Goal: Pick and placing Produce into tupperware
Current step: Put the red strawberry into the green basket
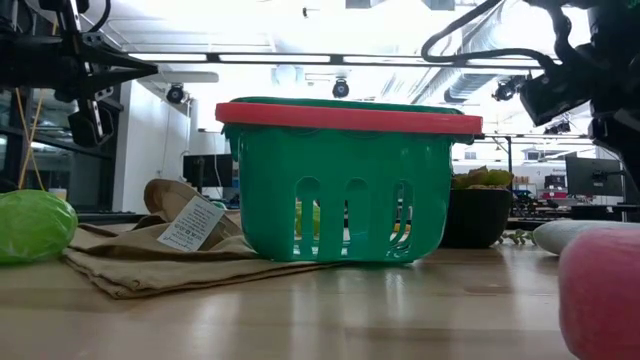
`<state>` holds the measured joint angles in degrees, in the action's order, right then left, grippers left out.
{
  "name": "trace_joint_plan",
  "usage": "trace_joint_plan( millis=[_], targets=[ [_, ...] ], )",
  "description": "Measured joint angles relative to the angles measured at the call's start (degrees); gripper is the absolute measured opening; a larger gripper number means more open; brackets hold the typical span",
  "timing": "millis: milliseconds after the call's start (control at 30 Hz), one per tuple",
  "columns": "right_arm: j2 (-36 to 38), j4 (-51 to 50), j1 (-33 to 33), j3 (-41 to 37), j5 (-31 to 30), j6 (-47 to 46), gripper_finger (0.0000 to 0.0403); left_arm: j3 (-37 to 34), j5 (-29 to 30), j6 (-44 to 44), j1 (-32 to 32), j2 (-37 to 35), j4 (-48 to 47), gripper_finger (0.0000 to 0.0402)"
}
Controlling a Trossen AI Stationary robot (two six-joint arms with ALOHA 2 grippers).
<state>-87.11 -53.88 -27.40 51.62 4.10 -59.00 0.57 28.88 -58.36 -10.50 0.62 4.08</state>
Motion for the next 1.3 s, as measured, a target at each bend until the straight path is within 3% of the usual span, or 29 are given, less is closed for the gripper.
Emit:
trace_joint_plan(
  millis=[1033,1300],
  targets=[
    [-2.32,1.33,-2.78,0.00,1.79,-2.02,0.0290,0.01,-1.44,-0.40,0.00,0.00,-0.01,0.0001],
    [-2.32,1.41,-2.62,0.00,0.78,-1.10,0.0242,0.00,-1.46,-0.40,0.00,0.00,-0.01,0.0001]
  ],
)
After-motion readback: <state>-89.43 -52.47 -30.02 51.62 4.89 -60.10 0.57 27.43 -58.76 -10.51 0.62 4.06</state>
